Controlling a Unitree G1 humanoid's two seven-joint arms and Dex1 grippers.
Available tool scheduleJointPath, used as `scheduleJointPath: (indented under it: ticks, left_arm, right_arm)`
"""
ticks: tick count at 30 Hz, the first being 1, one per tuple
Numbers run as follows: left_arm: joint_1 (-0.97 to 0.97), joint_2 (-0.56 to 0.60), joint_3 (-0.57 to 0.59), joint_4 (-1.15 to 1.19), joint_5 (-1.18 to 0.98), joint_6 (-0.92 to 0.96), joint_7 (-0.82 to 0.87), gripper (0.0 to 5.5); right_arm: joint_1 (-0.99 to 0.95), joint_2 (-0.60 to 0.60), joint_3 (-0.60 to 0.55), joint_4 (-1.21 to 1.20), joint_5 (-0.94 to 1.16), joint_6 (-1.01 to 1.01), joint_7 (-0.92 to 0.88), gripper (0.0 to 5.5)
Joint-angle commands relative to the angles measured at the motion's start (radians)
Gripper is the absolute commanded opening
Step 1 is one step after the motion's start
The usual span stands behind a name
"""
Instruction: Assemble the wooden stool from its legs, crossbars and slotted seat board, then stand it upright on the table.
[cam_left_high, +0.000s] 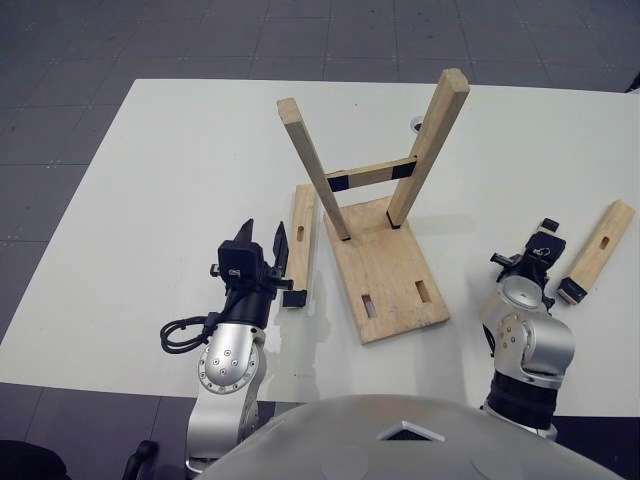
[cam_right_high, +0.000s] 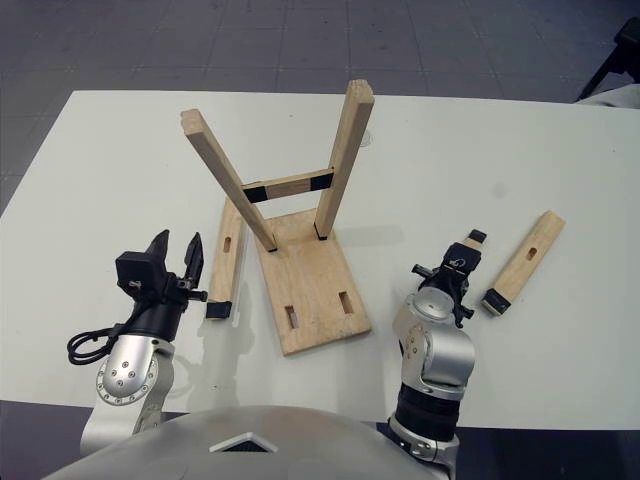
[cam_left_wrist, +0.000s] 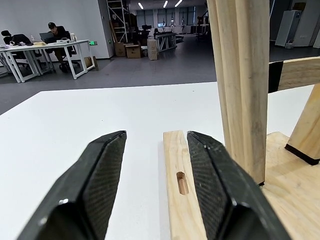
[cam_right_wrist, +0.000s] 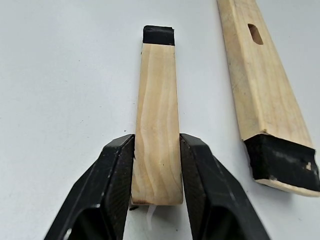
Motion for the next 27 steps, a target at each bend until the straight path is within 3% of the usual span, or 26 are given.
scheduleJointPath:
  ticks: [1,4,6,10,15,20,27]
  left_arm:
    - [-0.002,0.035,0.000,0.032,-0.050,0.058,-0.063,2.26]
    - [-0.019,0.053,0.026,0.063,-0.143,0.138,-0.130,2.26]
    - [-0.008,0.072,0.014,0.059,-0.252,0.240,-0.205,2.26]
    - [-0.013,0.083,0.047,-0.005,-0.625,0.510,-0.350,2.26]
    - [-0.096,0.080,0.144,0.004,-1.036,0.703,-0.366,2.26]
    - [-0.150,0.092,0.185,0.040,-1.279,0.731,-0.273,2.26]
    - [-0.182,0.143,0.161,0.023,-1.352,0.662,-0.198,2.26]
  right_arm:
    - [0.017,0.064,-0.003,-0.015,0.044,0.012,0.089,1.34]
    - [-0.013,-0.026,-0.001,-0.097,0.063,-0.118,0.213,1.32]
    - [0.027,-0.078,0.005,-0.161,0.122,-0.319,0.402,1.32]
    - [0.141,-0.128,0.061,-0.206,0.116,-0.595,0.592,1.32]
    - [0.283,-0.165,0.137,-0.202,0.151,-0.878,0.803,1.32]
    - [0.385,-0.235,0.210,-0.194,0.163,-1.090,0.991,1.32]
    - [0.514,-0.301,0.344,-0.162,0.103,-1.230,1.085,1.32]
